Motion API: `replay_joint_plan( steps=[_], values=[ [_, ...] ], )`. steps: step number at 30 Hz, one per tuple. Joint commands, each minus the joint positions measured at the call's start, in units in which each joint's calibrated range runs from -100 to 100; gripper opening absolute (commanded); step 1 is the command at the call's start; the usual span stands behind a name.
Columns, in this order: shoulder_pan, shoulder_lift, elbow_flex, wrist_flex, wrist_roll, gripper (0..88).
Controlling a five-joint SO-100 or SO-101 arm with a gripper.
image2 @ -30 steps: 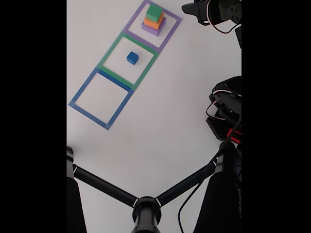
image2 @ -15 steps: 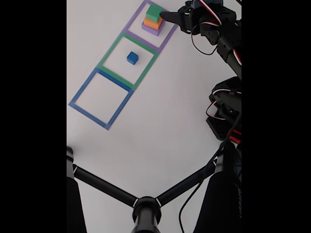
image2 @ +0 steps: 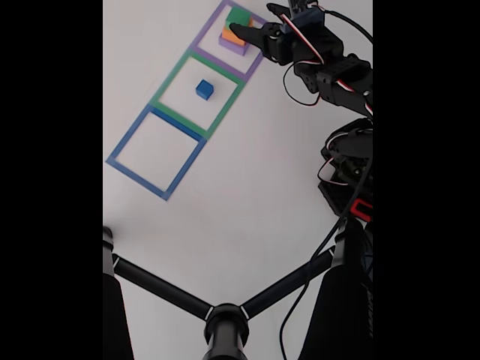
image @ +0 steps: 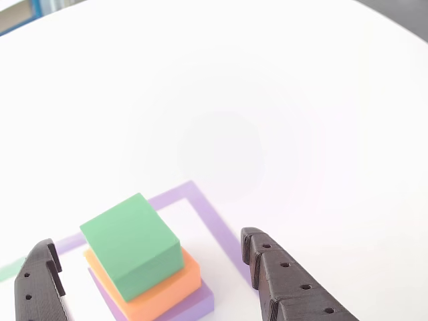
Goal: Tower of hanoi
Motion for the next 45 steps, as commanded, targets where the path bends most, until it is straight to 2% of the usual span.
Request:
replay_joint_plan(
  steps=[1,23,45],
  values=[
    [0.59,2.39,-0.36,-5.47,0.39,32.5],
    [-2.67,19.27,-5.45,-19.89,0.39,32.5],
    [-3.82,25.48,-9.36,-23.13,0.39,28.9]
  ],
)
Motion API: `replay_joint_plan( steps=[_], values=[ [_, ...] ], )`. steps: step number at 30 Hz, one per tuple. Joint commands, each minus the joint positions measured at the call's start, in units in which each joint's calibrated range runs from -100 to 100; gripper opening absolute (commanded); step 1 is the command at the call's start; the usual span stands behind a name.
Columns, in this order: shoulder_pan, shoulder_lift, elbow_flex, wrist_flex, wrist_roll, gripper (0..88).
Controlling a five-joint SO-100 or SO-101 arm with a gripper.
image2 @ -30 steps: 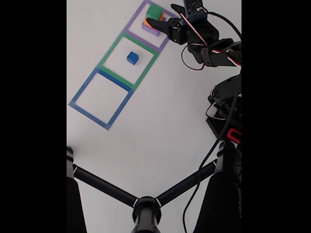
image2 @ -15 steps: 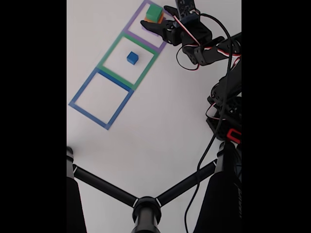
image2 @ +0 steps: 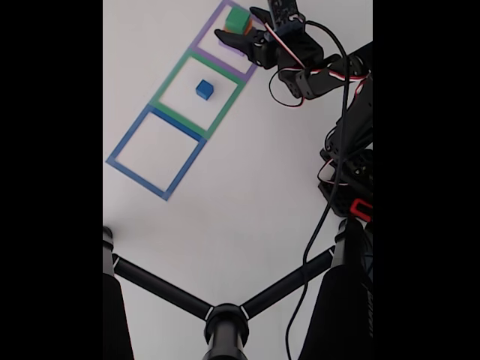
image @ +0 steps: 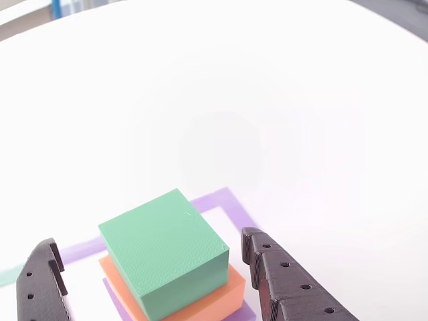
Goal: Tower of hanoi
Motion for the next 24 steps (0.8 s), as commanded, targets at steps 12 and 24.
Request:
replay_joint_plan(
  steps=[12,24],
  values=[
    [-1.11,-0.44,-1.68,-1.38,0.0,24.2],
    [-1.78,-0.44,-1.86,-1.38,0.0,14.9]
  ],
)
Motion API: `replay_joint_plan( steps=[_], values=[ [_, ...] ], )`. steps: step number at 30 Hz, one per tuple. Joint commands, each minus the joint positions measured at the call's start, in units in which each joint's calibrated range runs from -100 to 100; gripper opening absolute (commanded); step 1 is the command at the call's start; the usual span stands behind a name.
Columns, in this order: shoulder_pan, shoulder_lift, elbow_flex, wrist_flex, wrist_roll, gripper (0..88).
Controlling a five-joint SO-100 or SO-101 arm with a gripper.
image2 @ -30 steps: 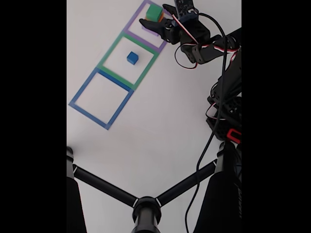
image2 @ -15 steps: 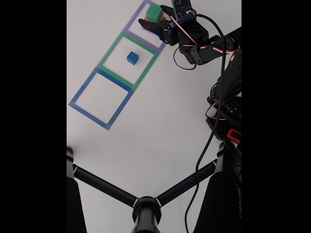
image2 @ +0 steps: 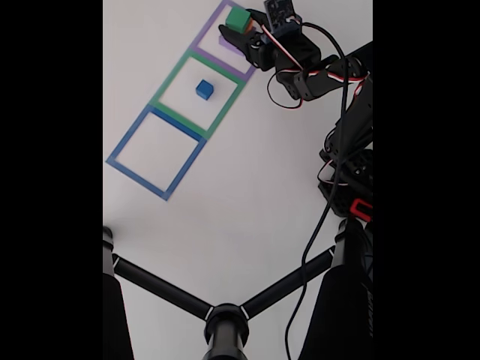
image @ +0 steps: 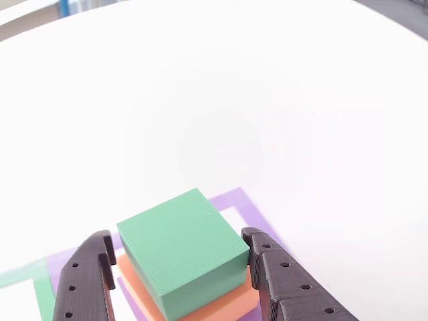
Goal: Tower of hanoi
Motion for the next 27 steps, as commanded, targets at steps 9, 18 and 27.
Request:
replay_joint_plan(
  steps=[9,18,27],
  values=[
    [-1.21,-0.44,-1.59,-1.54,0.0,12.5],
    [-1.69,-1.09,-1.68,-1.3,0.0,11.2],
    [-1.79,-2.22,-1.86,0.24,0.0,10.3]
  ],
)
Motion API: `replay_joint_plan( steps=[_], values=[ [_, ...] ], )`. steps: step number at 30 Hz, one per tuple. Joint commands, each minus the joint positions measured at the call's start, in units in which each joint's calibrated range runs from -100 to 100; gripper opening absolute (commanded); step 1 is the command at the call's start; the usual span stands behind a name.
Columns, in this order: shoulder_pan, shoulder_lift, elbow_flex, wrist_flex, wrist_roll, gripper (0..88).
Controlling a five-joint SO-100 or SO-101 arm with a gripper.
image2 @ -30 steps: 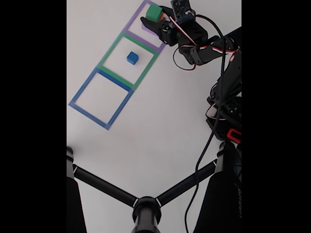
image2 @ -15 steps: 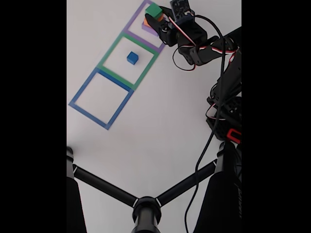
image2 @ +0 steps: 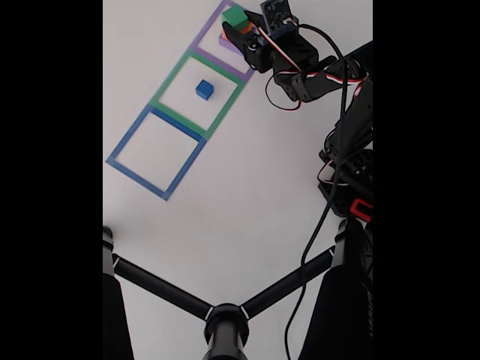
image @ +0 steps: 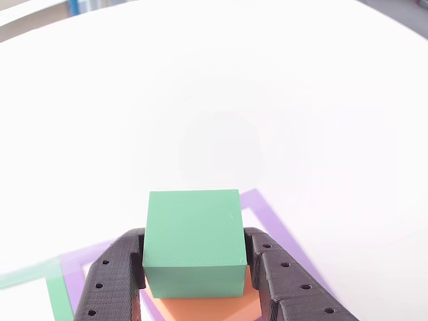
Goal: Tower of hanoi
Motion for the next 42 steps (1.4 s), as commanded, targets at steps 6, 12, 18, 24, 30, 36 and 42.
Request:
replay_joint_plan(
  steps=[6,12,18,24,30,36,42],
  values=[
    [-1.24,-6.66,-2.32,5.42,0.0,10.2],
    [-2.78,-18.61,-4.41,20.65,0.0,10.2],
    [-3.16,-31.21,-15.59,49.39,0.0,10.1],
    [-2.97,-38.55,-38.04,87.53,0.0,10.2],
    [-5.75,-41.46,-56.23,112.87,0.0,10.1],
    [-9.49,-46.39,-61.32,122.99,0.0,10.4],
    [-15.24,-48.81,-62.59,125.75,0.0,10.6]
  ],
)
